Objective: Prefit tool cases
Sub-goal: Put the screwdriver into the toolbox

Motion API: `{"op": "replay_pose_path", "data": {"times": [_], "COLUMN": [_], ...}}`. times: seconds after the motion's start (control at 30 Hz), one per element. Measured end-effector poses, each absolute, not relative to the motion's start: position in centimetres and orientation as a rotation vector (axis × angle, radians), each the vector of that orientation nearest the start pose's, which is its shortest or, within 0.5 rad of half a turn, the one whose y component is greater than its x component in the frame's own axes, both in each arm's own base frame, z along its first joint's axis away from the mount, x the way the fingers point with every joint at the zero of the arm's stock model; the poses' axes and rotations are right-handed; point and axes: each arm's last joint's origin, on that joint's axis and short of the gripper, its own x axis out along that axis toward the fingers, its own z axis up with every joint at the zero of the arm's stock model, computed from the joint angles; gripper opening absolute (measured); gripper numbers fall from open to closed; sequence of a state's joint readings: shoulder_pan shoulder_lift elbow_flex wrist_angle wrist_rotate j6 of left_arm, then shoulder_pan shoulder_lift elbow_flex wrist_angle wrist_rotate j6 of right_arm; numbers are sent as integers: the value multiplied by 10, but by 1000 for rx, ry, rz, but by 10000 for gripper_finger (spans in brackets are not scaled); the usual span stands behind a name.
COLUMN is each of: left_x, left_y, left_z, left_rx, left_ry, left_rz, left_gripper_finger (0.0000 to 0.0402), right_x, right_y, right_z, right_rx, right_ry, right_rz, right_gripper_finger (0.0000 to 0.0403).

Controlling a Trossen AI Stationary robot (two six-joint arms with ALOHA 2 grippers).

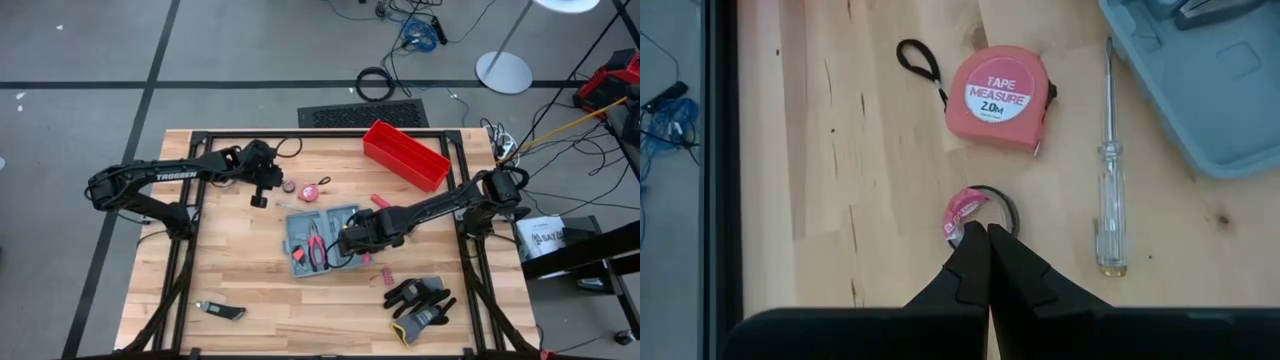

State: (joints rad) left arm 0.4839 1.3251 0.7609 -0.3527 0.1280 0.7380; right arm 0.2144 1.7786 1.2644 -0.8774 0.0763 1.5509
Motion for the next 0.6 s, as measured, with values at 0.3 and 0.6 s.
{"op": "replay_pose_path", "data": {"times": [0.3, 0.6], "left_x": [226, 226], "left_y": [115, 115], "left_z": [203, 203], "left_rx": [406, 404], "left_ry": [941, 941], "left_rz": [-8, -7], "left_gripper_finger": [2, 2], "right_x": [329, 332], "right_y": [56, 47], "right_z": [198, 196], "right_rx": [1069, 1094], "right_ry": [1139, 1170], "right_rz": [-939, -924], "right_gripper_finger": [70, 70]}}
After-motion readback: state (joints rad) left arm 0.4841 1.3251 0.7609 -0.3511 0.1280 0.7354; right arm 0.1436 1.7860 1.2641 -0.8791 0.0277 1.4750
